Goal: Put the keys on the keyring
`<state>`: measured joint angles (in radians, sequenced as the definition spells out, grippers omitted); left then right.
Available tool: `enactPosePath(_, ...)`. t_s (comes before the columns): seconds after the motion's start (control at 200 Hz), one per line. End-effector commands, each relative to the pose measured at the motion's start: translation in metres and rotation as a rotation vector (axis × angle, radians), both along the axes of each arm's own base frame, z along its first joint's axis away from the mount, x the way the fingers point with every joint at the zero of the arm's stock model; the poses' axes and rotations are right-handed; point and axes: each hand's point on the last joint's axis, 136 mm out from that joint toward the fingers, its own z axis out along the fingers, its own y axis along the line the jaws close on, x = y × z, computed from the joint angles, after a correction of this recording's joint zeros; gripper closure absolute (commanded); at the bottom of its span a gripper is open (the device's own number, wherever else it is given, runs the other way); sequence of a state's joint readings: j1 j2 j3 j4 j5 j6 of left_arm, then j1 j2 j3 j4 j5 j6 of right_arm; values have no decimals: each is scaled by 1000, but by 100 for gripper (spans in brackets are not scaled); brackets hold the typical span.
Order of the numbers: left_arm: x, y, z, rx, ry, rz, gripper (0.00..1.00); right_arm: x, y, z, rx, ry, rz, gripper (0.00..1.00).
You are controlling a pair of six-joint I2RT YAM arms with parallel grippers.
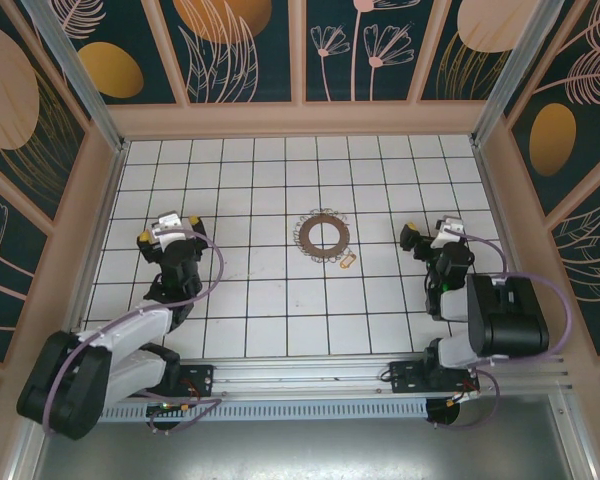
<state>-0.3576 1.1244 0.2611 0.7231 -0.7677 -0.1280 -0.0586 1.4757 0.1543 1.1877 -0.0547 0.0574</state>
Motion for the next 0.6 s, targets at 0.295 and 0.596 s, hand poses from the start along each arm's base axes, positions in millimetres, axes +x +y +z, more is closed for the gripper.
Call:
enactPosePath(0.295,34,11,-4,84,-113,-60,1,14,-10,29,-17,-141,-49,1)
enactPosePath(0.596,51,25,-16,-5,-67,-79,1,18,-12,28,-37,-127,-89,1)
